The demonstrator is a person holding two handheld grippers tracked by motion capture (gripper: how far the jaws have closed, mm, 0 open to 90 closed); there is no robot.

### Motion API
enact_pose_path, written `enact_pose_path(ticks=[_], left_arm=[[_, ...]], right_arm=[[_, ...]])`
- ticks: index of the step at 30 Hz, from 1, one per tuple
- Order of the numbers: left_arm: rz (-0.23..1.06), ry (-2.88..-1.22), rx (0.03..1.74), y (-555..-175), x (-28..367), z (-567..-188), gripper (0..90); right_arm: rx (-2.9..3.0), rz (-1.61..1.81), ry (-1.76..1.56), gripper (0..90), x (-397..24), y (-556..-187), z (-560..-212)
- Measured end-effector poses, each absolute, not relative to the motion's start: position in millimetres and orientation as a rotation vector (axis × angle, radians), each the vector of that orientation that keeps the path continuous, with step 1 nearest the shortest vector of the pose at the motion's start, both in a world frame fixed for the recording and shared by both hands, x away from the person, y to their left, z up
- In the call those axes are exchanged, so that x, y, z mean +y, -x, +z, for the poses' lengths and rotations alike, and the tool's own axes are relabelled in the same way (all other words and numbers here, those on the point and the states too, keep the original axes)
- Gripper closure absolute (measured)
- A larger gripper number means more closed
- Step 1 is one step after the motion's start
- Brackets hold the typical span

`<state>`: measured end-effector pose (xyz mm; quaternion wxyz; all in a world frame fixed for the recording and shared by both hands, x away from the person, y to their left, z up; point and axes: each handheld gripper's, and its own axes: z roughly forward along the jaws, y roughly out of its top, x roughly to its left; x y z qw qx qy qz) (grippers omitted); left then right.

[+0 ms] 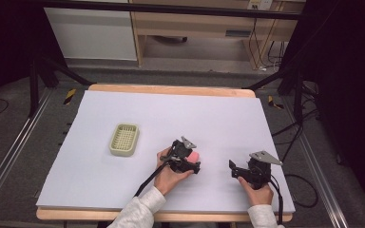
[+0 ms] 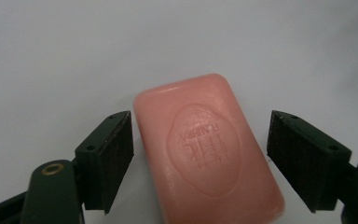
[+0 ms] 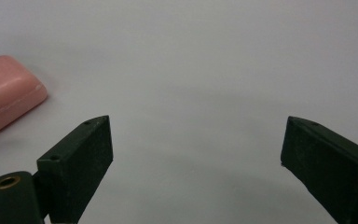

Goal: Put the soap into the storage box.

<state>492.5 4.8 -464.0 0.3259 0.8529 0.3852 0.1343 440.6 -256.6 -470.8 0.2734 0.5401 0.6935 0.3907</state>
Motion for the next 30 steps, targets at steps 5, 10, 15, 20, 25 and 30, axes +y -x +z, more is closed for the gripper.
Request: enact_pose_path(ticks=[5,10,15,20,25,30], left_arm=[[0.362,-2.253,1.028,-494.0,2.2,-468.9,24.6],[0.322,-2.250,1.039,-495.5,3.5,-469.5,26.9],[0.316,-2.250,1.042,-494.0,6.7,-467.5,34.3],[0.309,-2.249,1.044,-494.2,9.7,-467.0,36.7],[0.298,-2.264,1.034,-495.9,9.9,-465.8,36.5],[0.287,-2.250,1.043,-499.2,10.2,-462.0,33.5]], right_arm=[[1.867,1.052,-1.453,9.3,-256.7,-440.5,-470.7],[1.870,1.045,-1.450,9.3,-256.6,-441.0,-471.2],[1.868,1.049,-1.459,9.3,-256.2,-440.6,-470.8],[1.870,1.045,-1.456,9.3,-256.4,-440.9,-471.0],[1.869,1.043,-1.452,9.3,-256.7,-441.0,-471.1],[1.869,1.046,-1.458,9.3,-256.7,-441.0,-470.8]])
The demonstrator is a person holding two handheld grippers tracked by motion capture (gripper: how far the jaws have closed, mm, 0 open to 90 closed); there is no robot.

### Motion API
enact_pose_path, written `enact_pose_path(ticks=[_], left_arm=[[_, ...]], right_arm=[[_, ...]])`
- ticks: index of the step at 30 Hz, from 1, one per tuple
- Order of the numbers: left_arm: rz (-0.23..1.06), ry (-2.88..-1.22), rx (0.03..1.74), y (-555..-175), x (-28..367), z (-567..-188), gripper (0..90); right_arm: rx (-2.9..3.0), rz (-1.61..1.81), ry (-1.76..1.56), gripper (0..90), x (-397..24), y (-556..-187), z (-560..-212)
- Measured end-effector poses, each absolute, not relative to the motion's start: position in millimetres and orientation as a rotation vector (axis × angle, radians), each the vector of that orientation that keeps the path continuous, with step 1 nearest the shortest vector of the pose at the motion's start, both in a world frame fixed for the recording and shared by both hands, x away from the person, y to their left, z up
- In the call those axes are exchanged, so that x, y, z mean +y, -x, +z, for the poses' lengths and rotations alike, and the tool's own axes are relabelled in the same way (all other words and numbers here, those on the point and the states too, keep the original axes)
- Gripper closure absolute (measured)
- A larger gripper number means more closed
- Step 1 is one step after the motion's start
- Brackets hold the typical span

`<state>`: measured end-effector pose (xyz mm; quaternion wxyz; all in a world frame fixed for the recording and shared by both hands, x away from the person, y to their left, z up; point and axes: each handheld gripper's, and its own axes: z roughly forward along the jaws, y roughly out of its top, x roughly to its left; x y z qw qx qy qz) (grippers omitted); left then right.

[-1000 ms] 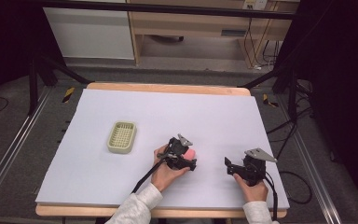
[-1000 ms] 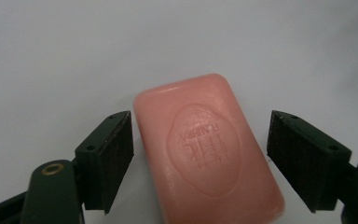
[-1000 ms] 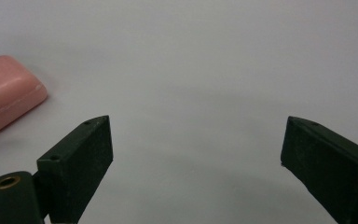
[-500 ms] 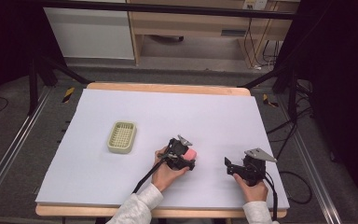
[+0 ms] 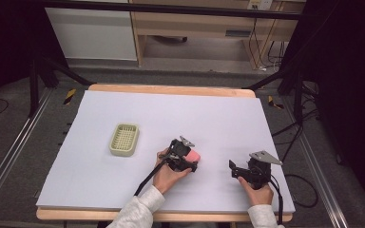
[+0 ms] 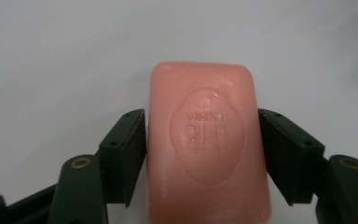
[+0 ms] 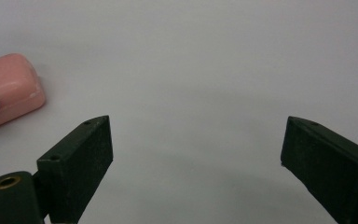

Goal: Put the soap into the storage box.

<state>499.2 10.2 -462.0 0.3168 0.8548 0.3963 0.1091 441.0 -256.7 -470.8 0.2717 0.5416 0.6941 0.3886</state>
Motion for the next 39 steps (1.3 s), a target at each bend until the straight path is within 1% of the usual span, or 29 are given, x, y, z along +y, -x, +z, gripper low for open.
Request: enact_pose_path(ticks=[9,15,25,39], left_arm=[[0.271,-2.294,1.048,-503,7,-466,32.4],[0.277,-2.307,1.039,-504,5,-466,35.3],[0.266,-2.297,1.064,-504,6,-463,36.9],[0.272,-2.245,1.056,-498,31,-443,37.1]], right_arm=[[1.873,1.044,-1.459,9.3,-257,-441,-471],[1.874,1.044,-1.460,9.3,-256,-441,-471],[1.877,1.044,-1.461,9.3,-256,-441,-471],[1.873,1.043,-1.462,9.3,-256,-441,-471]])
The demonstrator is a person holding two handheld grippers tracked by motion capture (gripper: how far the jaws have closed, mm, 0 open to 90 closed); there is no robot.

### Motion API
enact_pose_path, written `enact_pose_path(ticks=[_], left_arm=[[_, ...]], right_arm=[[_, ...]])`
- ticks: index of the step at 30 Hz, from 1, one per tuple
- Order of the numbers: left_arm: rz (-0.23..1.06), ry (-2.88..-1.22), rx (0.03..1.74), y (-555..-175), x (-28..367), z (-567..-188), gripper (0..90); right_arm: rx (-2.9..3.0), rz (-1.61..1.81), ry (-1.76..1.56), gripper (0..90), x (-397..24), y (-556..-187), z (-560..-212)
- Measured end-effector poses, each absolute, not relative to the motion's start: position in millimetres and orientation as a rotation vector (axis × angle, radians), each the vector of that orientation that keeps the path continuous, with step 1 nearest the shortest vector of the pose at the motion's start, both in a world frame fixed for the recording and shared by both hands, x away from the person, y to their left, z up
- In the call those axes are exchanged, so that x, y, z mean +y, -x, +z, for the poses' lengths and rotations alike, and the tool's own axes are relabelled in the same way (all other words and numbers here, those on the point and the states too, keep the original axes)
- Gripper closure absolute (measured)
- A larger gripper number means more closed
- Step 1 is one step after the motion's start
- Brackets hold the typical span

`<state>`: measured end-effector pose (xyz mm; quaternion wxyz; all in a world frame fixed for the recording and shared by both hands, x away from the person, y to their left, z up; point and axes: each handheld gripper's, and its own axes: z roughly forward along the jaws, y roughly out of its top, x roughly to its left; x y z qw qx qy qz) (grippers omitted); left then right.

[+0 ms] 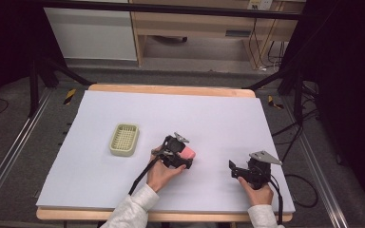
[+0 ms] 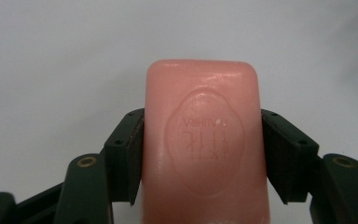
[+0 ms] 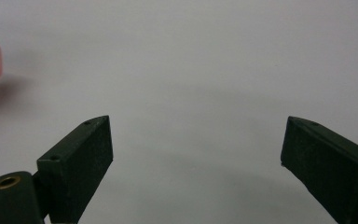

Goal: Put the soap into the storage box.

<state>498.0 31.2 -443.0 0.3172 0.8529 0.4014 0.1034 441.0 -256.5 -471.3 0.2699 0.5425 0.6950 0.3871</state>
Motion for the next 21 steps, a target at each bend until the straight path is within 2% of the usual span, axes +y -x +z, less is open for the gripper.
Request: enact_pose_path(ticks=[21], left_arm=[[0.345,-2.172,1.080,-489,78,-414,37.2]], right_arm=[[1.866,1.051,-1.459,9.3,-256,-440,-471]])
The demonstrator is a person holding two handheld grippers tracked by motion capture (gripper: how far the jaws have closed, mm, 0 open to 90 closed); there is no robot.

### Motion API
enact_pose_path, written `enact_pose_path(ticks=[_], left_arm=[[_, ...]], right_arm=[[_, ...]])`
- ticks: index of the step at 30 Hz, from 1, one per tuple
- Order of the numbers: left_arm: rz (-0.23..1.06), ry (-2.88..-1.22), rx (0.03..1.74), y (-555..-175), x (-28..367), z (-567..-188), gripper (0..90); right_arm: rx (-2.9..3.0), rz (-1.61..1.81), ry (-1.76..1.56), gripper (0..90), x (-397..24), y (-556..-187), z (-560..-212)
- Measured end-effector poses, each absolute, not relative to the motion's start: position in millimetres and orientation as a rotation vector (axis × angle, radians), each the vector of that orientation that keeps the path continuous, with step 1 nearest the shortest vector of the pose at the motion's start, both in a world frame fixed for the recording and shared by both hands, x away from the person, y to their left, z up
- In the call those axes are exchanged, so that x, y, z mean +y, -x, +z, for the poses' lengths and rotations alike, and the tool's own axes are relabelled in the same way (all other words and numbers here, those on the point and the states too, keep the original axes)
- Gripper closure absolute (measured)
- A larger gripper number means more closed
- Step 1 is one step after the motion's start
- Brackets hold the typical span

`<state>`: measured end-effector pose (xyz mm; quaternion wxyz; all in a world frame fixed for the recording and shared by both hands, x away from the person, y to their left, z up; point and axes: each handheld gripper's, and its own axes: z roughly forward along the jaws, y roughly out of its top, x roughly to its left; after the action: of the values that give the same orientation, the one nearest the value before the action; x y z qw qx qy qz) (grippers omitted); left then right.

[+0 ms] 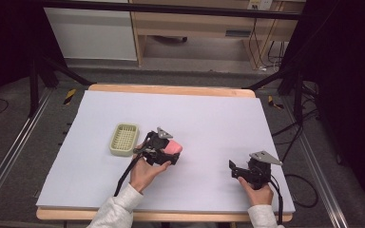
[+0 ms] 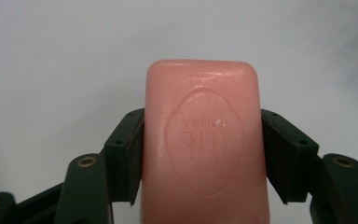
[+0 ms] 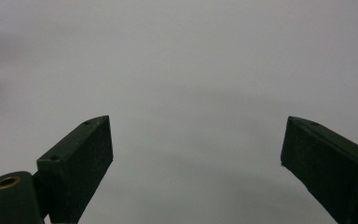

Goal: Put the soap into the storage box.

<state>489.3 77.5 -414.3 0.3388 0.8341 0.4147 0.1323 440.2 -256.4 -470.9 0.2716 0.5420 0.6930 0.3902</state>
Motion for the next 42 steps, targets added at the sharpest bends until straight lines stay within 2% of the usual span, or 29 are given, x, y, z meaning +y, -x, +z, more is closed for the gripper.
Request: enact_pose_path(ticks=[26,42], left_arm=[[0.433,-2.122,1.154,-486,139,-398,37.2],[0.438,-2.061,1.231,-485,176,-400,37.2]], right_arm=[[1.869,1.056,-1.458,9.3,-255,-440,-471],[1.869,1.052,-1.457,9.3,-256,-440,-472]])
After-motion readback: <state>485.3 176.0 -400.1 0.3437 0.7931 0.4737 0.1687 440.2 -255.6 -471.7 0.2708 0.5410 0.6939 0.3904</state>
